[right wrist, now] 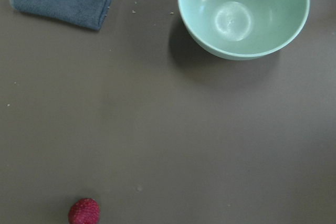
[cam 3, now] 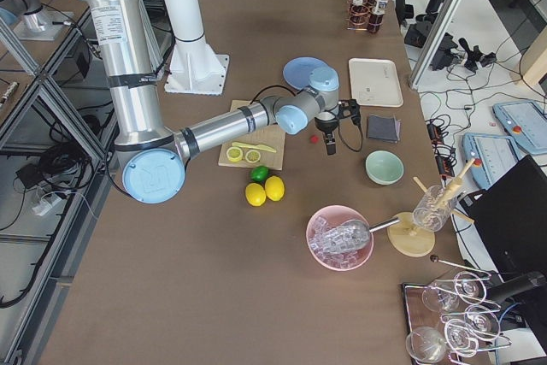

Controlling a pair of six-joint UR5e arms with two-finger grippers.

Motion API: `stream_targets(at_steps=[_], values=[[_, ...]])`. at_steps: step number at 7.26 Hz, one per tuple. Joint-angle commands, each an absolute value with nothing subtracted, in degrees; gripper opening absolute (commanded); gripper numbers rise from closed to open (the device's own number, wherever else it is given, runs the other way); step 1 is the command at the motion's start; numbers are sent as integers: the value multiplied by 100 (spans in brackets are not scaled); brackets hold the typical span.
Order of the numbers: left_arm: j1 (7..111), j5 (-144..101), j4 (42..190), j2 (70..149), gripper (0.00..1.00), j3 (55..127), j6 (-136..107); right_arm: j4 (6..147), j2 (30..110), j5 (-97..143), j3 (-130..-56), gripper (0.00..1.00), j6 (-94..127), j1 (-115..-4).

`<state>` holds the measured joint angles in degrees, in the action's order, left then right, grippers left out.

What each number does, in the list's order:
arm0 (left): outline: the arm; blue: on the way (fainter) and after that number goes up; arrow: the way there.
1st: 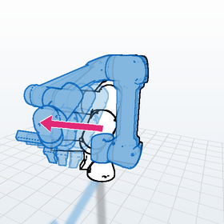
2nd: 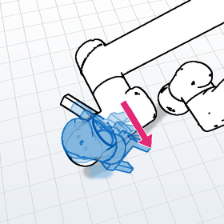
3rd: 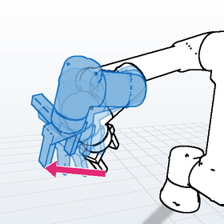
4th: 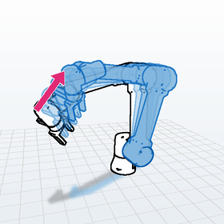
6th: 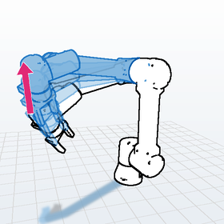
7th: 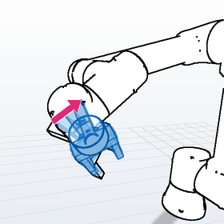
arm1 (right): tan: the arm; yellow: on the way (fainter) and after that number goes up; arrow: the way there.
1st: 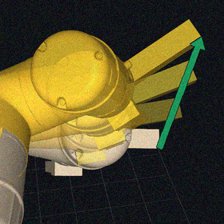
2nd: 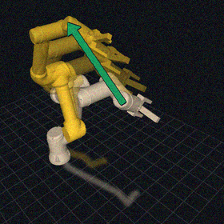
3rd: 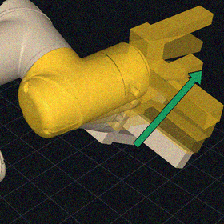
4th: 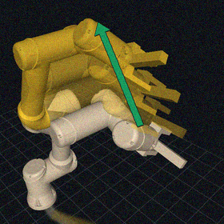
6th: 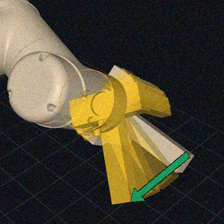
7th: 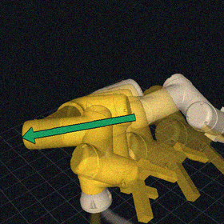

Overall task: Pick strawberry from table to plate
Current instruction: 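Reach the right gripper down over the red strawberry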

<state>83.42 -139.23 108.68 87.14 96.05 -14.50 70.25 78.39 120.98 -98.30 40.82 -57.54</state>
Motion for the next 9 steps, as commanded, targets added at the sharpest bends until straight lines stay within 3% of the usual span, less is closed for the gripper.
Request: stream_targets(at_steps=[1, 5, 8, 9], values=[[8754, -13660, 9950, 8710, 99, 9511, -766, 7005, 7271, 11675, -9398, 99, 4769, -5136], [8754, -13728, 9958, 8710, 99, 9237, -773, 6961, 7207, 11110, -9123, 95, 5265, -4360], [8745, -13729, 9958, 8710, 99, 9246, -773, 6961, 7120, 11109, -9062, 75, 5247, -4324], [8745, -13729, 9967, 8701, 99, 9246, -773, 6952, 7102, 11092, -9009, 74, 5230, -4324]])
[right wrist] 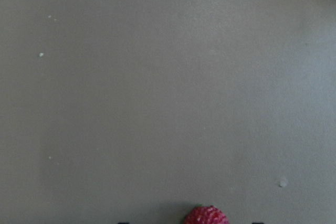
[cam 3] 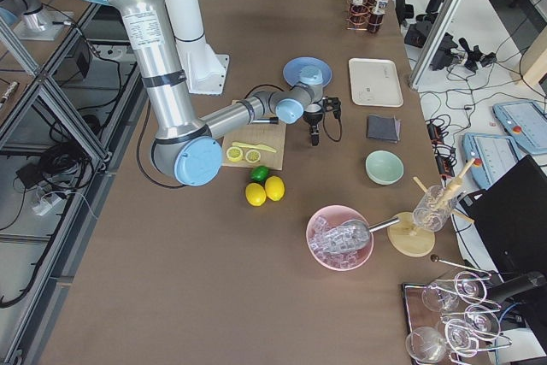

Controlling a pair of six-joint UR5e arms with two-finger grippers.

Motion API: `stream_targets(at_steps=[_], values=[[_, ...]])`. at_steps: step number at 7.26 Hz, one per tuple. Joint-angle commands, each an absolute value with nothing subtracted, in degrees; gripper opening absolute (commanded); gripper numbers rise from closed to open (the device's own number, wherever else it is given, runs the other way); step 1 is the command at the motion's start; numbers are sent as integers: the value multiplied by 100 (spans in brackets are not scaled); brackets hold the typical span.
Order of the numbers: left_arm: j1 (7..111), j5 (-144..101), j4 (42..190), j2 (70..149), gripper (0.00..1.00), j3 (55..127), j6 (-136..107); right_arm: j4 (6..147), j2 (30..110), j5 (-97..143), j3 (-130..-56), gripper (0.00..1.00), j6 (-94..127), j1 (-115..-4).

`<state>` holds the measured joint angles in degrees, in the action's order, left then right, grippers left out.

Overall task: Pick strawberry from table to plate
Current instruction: 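Reach the right gripper down over the red strawberry, then close the right gripper on the strawberry and lift it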

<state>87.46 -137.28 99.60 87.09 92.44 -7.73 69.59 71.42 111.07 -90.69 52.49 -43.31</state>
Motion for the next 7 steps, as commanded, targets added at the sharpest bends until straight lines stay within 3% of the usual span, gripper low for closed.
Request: stream_targets(at_steps=[1, 2, 3, 4, 7], values=[[8745, -13729, 9975, 8701, 99, 9237, -773, 6952, 7093, 11092, -9000, 66, 5229, -4324], [8745, -13729, 9984, 8710, 99, 9237, -773, 6952, 7084, 11092, -9009, 49, 5229, -4324], [8736, -13737, 9976, 8719, 99, 9237, -782, 6952, 7075, 11092, -9035, 15, 5229, -4324], [8710, -13737, 10002, 8719, 99, 9237, -791, 6952, 6945, 11083, -9070, 0, 5264, -4324], [8701, -13737, 9976, 8763, 99, 9246, -791, 7066, 6112, 11092, -9000, 0, 6575, -4246]])
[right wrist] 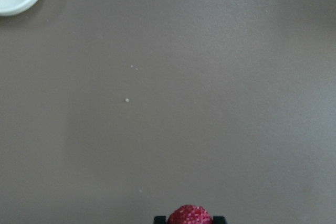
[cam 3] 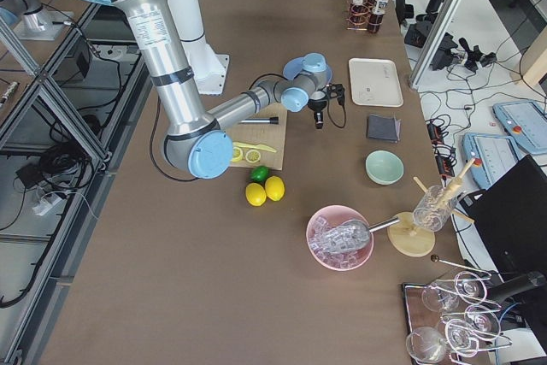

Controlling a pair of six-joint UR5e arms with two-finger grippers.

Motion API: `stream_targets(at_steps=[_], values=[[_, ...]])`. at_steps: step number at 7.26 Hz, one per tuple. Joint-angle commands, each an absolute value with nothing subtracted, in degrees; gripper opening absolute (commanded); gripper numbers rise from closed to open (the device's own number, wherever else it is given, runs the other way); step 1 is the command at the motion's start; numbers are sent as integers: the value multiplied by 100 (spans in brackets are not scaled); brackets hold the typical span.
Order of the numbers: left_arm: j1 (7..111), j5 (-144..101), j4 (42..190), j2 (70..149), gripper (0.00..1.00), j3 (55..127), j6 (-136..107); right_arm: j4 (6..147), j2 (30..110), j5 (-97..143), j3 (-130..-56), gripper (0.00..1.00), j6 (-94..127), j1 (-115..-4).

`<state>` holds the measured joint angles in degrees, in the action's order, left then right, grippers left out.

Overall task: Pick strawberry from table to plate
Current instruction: 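Close the right gripper on the strawberry and lift it, then carry the strawberry with the right gripper over the blue plate and lower it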

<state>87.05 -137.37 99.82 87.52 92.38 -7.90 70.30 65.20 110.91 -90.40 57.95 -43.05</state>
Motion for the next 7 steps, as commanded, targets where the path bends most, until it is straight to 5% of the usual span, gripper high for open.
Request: stream_targets(at_steps=[1, 3, 7], values=[[8701, -13737, 9967, 8763, 99, 9246, -791, 7066, 5752, 11083, -8913, 0, 7227, -4054], [8701, -13737, 9958, 8763, 99, 9246, -800, 7337, 4707, 10420, -8300, 0, 8344, -3589], [8710, -13737, 9958, 8728, 99, 9246, -800, 7348, 4421, 9784, -8113, 0, 8657, -2911]])
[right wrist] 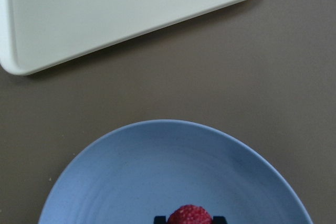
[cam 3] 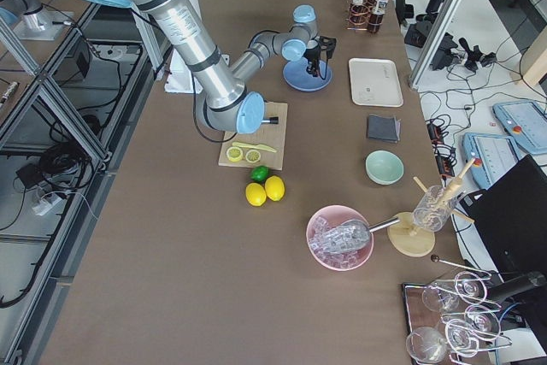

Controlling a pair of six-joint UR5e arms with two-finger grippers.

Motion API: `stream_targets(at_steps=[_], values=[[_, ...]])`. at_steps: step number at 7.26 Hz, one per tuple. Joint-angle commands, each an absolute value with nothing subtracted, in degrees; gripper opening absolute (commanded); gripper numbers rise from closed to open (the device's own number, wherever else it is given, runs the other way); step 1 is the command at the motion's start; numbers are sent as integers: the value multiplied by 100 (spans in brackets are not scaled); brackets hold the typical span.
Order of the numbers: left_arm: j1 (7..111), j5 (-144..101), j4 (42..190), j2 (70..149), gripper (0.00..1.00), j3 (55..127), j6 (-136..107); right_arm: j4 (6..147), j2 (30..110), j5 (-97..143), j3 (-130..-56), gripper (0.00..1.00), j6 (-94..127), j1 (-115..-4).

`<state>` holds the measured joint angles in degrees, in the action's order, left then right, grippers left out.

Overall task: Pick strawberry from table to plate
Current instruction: 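Carry the strawberry with the right gripper over the blue plate and lower it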

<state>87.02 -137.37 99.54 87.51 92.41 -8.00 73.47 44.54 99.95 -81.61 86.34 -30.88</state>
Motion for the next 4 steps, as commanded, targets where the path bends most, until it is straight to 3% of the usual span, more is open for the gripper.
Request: stream_targets(at_steps=[1, 4], values=[[8701, -13868, 9949, 8728, 99, 9237, -800, 7330, 4412, 9721, -7990, 0, 8640, -2848], [8710, -13983, 9949, 8710, 99, 9237, -800, 7286, 4316, 9387, -7858, 0, 8631, -2637]])
